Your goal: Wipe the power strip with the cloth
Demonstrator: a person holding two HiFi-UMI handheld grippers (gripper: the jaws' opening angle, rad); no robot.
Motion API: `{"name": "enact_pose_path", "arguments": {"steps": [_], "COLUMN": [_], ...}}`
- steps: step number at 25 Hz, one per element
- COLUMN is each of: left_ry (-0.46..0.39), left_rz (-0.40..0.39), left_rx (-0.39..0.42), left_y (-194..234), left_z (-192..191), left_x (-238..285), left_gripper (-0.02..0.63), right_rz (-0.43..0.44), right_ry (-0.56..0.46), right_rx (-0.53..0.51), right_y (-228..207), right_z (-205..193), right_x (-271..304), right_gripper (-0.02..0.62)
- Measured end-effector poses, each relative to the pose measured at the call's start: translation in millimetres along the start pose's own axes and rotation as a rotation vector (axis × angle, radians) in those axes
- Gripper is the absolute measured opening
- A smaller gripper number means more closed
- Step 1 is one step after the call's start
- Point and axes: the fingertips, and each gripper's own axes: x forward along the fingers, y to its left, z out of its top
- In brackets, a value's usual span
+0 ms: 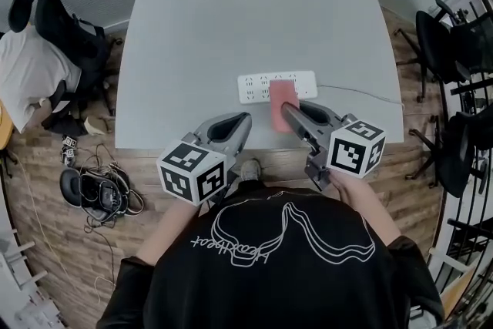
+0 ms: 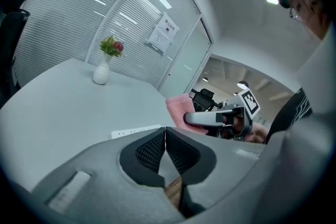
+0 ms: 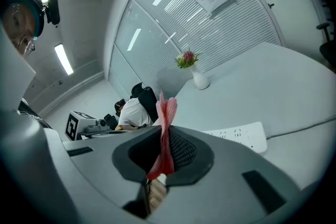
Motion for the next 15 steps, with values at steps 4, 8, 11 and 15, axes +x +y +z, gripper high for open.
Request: {"name": "enact_pose_path", "arguments": {"steps": [4,8,11,15], "left_ry": [0.032,0.060,0.082,0.103], "left_rz": [0.004,0.006,0.009,0.014], "left_rx": [0.001,-0.011,-0.016,-0.028], "left_y": [14,36,55,67], "left_z": [-7,-10,-13,-18], "left_x": [9,13,15,24], "left_gripper": [0.015,0.015,0.015,0.015], "right_rz": [-0.001,-0.015,-0.027,-0.028], "right_ry": [0.004,0.020,0.035,0.052], "right_rx": [0.009,0.024,0.031,0.051], "right_y": [-8,-18,-24,-35], "right_z": [-1,-4,-9,-14], "right_x": [13,35,55,69], "right_gripper": [0.035,0.035,0.035,0.037]}}
